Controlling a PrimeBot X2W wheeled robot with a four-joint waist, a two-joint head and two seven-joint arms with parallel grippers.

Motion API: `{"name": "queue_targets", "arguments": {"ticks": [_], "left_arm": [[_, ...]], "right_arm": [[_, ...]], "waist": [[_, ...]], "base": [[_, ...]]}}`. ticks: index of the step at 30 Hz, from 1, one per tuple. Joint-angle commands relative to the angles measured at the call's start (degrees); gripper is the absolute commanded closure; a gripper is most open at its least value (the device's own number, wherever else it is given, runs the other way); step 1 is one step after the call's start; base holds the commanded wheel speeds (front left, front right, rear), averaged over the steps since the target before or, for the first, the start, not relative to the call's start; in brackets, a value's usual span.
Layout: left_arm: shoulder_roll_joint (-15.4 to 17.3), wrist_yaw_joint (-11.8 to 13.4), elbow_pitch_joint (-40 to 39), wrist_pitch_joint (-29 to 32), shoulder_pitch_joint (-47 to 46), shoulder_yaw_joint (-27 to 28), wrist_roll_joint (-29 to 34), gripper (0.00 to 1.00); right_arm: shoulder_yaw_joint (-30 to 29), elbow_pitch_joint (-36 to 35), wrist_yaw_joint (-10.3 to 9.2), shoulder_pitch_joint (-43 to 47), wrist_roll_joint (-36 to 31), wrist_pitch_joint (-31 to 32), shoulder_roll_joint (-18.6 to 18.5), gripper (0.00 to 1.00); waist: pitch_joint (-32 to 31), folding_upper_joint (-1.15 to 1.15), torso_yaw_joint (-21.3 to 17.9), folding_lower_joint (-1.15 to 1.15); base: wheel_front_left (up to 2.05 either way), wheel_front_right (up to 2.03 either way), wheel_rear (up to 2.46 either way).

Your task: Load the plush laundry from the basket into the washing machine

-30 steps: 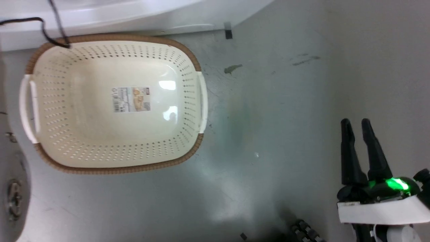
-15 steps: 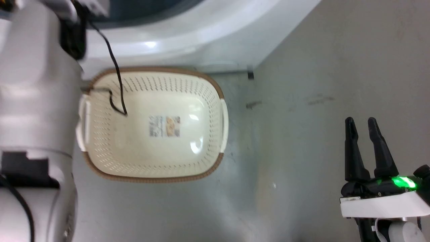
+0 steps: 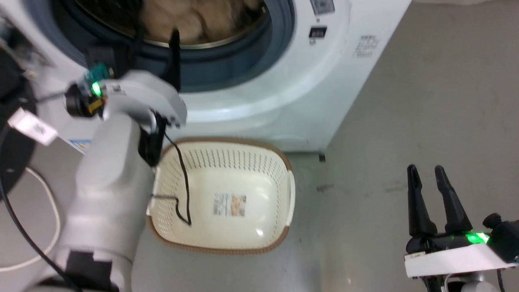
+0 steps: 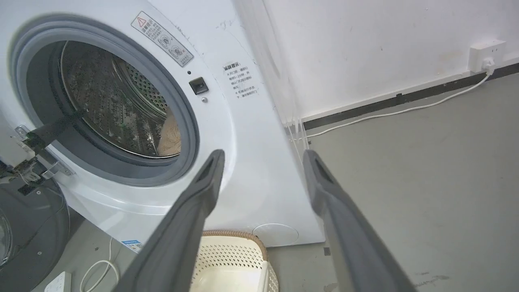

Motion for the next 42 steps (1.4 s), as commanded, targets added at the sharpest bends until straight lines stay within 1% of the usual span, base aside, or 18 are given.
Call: {"name": "queue_targets", "arguments": {"ticks": [1, 7, 8, 12, 16, 22, 27, 28, 29, 30, 32, 42], "left_arm": [[-0.4, 0.5, -0.9, -0.3, 2.4, 0.2, -0.3, 0.0], [-1.5, 1.4, -5.8, -0.3, 11.3, 1.1, -1.5, 0.0], [-1.8, 1.9, -8.2, -0.3, 15.6, 1.1, -1.6, 0.0], [-2.2, 2.6, -11.3, -0.3, 21.0, 0.8, -1.8, 0.0], [-2.4, 3.8, -14.7, 0.3, 26.1, 0.6, -2.2, 0.0], [-1.8, 4.8, -22.3, 1.8, 33.5, 0.1, -2.4, 0.0], [-1.1, 5.6, -29.0, 3.2, 39.9, 0.2, -3.0, 0.0], [-1.1, 5.6, -29.0, 3.2, 39.9, 0.2, -3.0, 0.0], [-1.0, 6.0, -31.4, 3.9, 42.5, 0.3, -3.5, 0.0], [-1.0, 6.0, -31.4, 3.9, 42.5, 0.3, -3.5, 0.0], [-0.8, 6.5, -34.4, 5.1, 45.9, 0.1, -3.8, 0.0], [0.1, 7.6, -39.1, 7.3, 52.5, -0.3, -4.2, 0.0]], "right_arm": [[-0.1, 0.4, -0.04, 0.8, -0.6, -0.2, 0.0, 0.0], [0.0, 2.0, -0.04, 2.7, -3.2, -0.2, 0.0, 0.0], [-0.1, 2.8, -0.04, 3.8, -5.2, -0.2, 0.0, 0.0], [-0.2, 4.2, -0.04, 5.7, -9.7, -0.2, 0.0, 0.0], [-0.5, 4.2, -0.04, 7.7, -11.3, 0.6, 0.0, 0.0], [-1.0, 3.6, -0.04, 9.6, -12.8, 1.7, 0.0, 0.0], [-2.2, 3.7, -0.04, 10.7, -14.3, 2.3, 0.0, 0.0], [-2.2, 3.7, -0.04, 10.7, -14.3, 2.3, 0.0, 0.0], [-2.5, 3.8, -0.04, 10.9, -14.7, 2.5, 0.0, 0.0], [-2.5, 3.8, -0.04, 10.9, -14.7, 2.5, 0.0, 0.0], [-2.9, 3.9, -0.04, 11.3, -15.1, 2.6, 0.0, 0.0], [-4.2, 4.6, -0.04, 12.7, -15.7, 2.7, 0.0, 0.0]], "waist": [[-4.2, 0.0, 1.7, 0.02], [-10.0, 0.0, 3.1, 0.02], [-13.0, 0.0, 3.9, 0.02], [-17.0, 0.0, 5.0, 0.02], [-19.7, 0.0, 5.9, 0.02], [-21.6, 0.0, 6.7, 0.02], [-22.2, 0.0, 7.0, 0.02], [-22.2, 0.0, 7.0, 0.02], [-22.4, 0.0, 7.0, 0.02], [-22.4, 0.0, 7.0, 0.02], [-22.5, 0.0, 7.0, 0.02], [-22.4, 0.0, 6.2, 0.02]], "base": [[0.0, 0.0, 0.0], [0.0, 0.0, 0.0], [0.0, 0.0, 0.0], [0.0, 0.0, 0.0], [0.0, 0.0, 0.0], [0.0, 0.0, 0.0], [0.0, 0.0, 0.0], [0.0, 0.0, 0.0], [0.0, 0.0, 0.0], [0.0, 0.0, 0.0], [0.0, 0.0, 0.0], [0.0, 0.0, 0.0]]}}
